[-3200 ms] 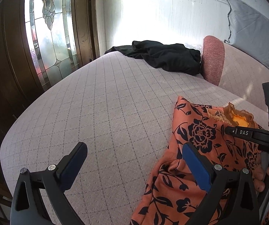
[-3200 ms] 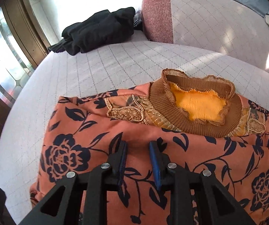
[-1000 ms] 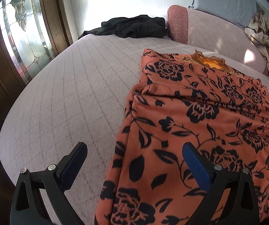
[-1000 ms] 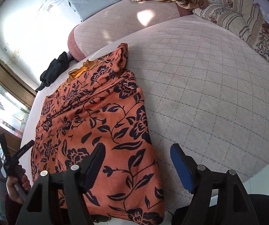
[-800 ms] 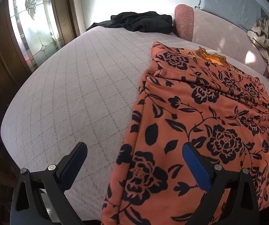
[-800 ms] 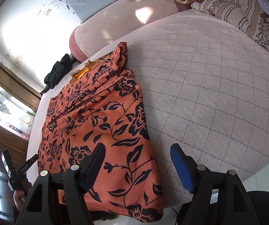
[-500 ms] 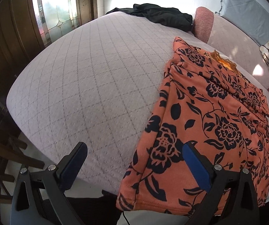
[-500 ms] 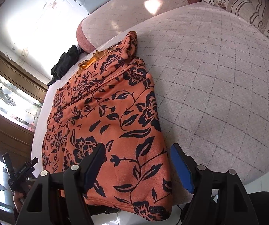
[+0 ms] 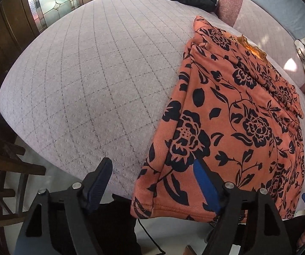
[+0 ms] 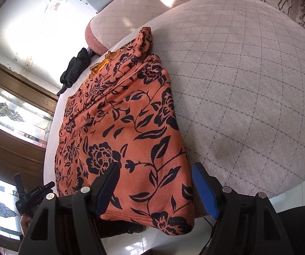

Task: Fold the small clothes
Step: 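Grasp the dress hem with the left tool while the right tool grasps it too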

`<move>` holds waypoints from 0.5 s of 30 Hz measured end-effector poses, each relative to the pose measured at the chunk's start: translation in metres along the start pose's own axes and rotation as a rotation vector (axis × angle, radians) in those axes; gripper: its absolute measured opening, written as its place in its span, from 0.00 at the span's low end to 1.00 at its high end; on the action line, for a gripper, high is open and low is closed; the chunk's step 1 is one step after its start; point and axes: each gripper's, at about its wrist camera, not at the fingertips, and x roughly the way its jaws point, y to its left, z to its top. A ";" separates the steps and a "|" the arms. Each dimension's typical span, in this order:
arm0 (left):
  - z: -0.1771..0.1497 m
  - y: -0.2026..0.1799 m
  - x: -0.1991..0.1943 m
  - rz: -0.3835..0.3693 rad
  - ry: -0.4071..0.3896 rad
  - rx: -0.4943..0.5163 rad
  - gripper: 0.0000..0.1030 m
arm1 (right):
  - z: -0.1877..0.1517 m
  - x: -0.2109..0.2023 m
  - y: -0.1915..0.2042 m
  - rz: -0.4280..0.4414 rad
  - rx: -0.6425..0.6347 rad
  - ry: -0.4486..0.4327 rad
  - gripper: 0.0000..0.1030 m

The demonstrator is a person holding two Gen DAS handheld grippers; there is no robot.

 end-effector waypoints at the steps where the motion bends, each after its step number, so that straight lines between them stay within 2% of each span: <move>1: -0.001 -0.002 0.000 0.003 0.005 0.015 0.77 | -0.001 0.001 -0.001 0.006 0.005 0.009 0.71; 6: -0.002 -0.011 0.008 -0.043 0.067 0.057 0.76 | -0.005 0.002 -0.003 0.047 0.038 0.047 0.70; 7: -0.002 -0.012 0.009 -0.059 0.070 0.062 0.73 | -0.006 0.003 -0.004 0.051 0.047 0.057 0.69; 8: -0.003 -0.013 0.011 -0.069 0.073 0.069 0.53 | -0.007 0.005 -0.005 0.055 0.056 0.066 0.68; 9: -0.002 -0.014 0.014 -0.064 0.086 0.075 0.25 | -0.008 0.006 -0.006 0.059 0.062 0.075 0.65; 10: -0.002 -0.014 0.015 -0.047 0.088 0.077 0.20 | -0.008 0.008 -0.007 0.057 0.065 0.082 0.63; 15: -0.002 -0.013 0.009 -0.073 0.072 0.092 0.19 | -0.009 0.014 -0.008 -0.009 0.060 0.106 0.51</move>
